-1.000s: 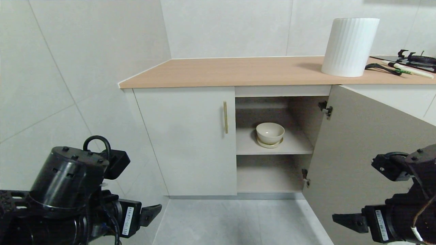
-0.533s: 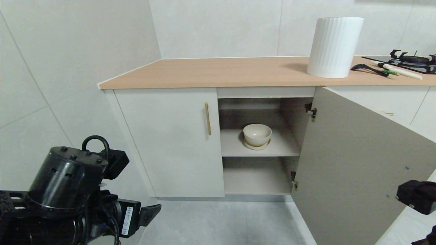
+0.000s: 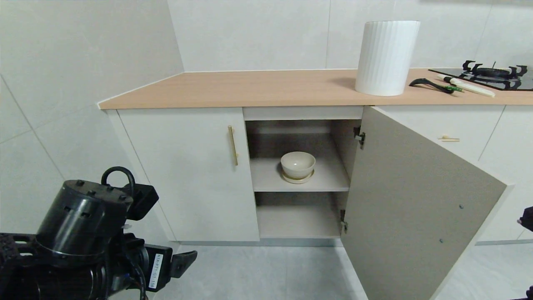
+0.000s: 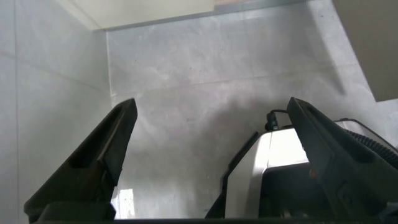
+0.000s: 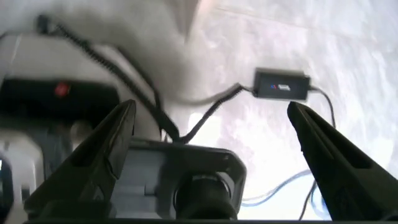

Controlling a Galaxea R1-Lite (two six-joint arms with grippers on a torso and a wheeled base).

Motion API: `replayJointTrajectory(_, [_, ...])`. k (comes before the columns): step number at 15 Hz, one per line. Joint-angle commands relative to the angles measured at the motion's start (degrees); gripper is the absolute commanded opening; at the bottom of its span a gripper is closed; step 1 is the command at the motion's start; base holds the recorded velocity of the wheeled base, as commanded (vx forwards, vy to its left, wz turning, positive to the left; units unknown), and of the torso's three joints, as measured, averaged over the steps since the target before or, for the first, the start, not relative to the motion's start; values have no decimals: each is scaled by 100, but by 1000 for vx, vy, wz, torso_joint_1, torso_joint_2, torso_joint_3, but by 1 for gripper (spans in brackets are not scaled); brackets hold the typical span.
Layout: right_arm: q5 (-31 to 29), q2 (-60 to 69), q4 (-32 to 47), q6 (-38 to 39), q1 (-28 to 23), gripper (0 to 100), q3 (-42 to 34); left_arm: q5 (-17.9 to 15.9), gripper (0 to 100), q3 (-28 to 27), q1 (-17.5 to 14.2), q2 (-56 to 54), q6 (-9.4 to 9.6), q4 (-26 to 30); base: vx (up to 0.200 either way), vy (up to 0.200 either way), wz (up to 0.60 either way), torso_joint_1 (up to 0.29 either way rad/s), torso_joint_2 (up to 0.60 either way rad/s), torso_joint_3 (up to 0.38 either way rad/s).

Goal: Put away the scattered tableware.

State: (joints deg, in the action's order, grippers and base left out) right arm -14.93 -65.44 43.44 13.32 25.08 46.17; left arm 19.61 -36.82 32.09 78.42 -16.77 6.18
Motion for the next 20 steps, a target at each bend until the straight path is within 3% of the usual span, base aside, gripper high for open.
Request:
replayJointTrajectory(1, [-36,-101,-2,-5,-495,100,156,-2,100,-1,8,6,-1,-3,0,0,0,0,0,0])
replayJointTrajectory(10, [-54,-514,-749,-339,-2639,100,534,-2,100,-1,-1,-2,-1,-3,0,0,0,0,0,0])
replayJointTrajectory(15, [-54,-1041,-1601,-278,-3167,100,507,-2,100,8,-1,-11,-1,-3,0,0,0,0,0,0])
replayJointTrajectory(20, [-27,-1586,-2340,267,-3149,100,455,-2,100,-1,-1,-11,-1,-3,0,0,0,0,0,0])
